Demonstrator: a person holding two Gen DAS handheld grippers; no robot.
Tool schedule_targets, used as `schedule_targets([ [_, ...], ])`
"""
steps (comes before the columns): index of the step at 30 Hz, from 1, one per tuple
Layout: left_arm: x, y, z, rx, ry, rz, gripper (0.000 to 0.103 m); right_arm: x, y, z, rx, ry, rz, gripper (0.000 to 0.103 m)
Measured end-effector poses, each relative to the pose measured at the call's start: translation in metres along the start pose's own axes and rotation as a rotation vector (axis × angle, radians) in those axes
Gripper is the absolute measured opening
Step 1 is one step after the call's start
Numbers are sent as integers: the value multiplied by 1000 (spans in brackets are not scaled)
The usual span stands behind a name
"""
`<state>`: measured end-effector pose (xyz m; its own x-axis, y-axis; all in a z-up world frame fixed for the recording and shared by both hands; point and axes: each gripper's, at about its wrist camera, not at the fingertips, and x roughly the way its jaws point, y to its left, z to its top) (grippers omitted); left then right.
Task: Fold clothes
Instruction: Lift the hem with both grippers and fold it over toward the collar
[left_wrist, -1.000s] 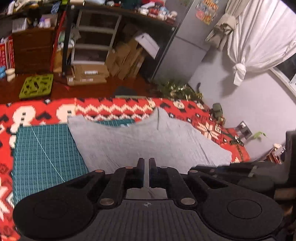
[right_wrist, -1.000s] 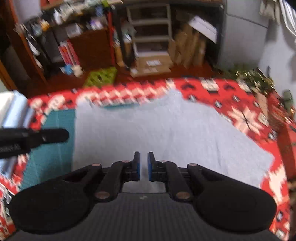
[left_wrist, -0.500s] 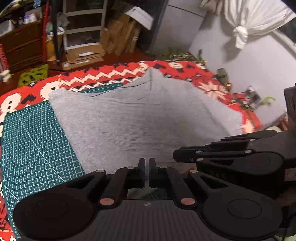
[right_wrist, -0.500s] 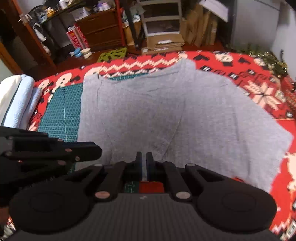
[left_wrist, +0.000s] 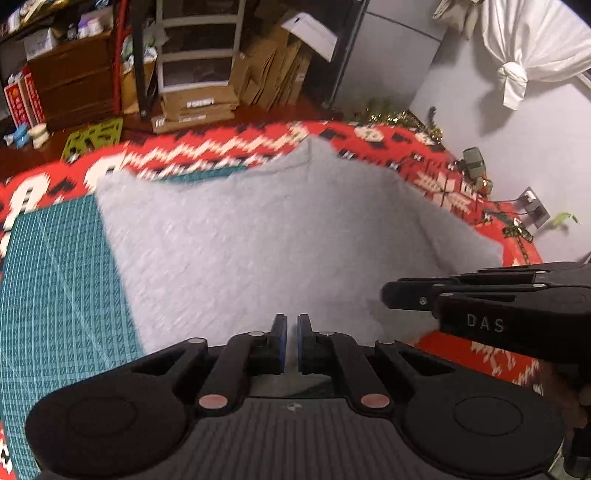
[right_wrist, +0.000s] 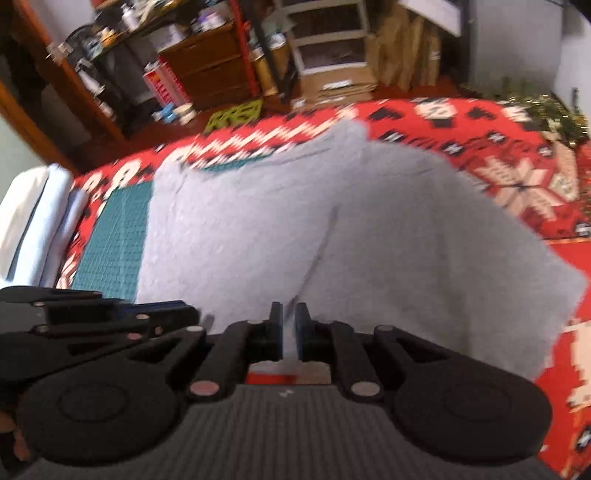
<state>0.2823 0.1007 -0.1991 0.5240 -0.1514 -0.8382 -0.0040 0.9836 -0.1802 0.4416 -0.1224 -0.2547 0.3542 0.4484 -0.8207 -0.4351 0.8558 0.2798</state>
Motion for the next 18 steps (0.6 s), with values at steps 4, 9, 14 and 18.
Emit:
schedule_targets([
  [4, 8, -18, 14, -23, 6, -24, 6, -21, -25, 4, 67, -41, -79, 9],
  [9, 12, -56, 31, 11, 7, -93, 6, -46, -70, -5, 193, -51, -197, 9],
  [14, 23, -109, 39, 100, 42, -189, 6, -74, -121, -22, 320, -68, -287, 10],
  [18, 39, -156, 40, 214, 72, -236, 7, -94, -155, -33, 384, -83, -307, 12],
])
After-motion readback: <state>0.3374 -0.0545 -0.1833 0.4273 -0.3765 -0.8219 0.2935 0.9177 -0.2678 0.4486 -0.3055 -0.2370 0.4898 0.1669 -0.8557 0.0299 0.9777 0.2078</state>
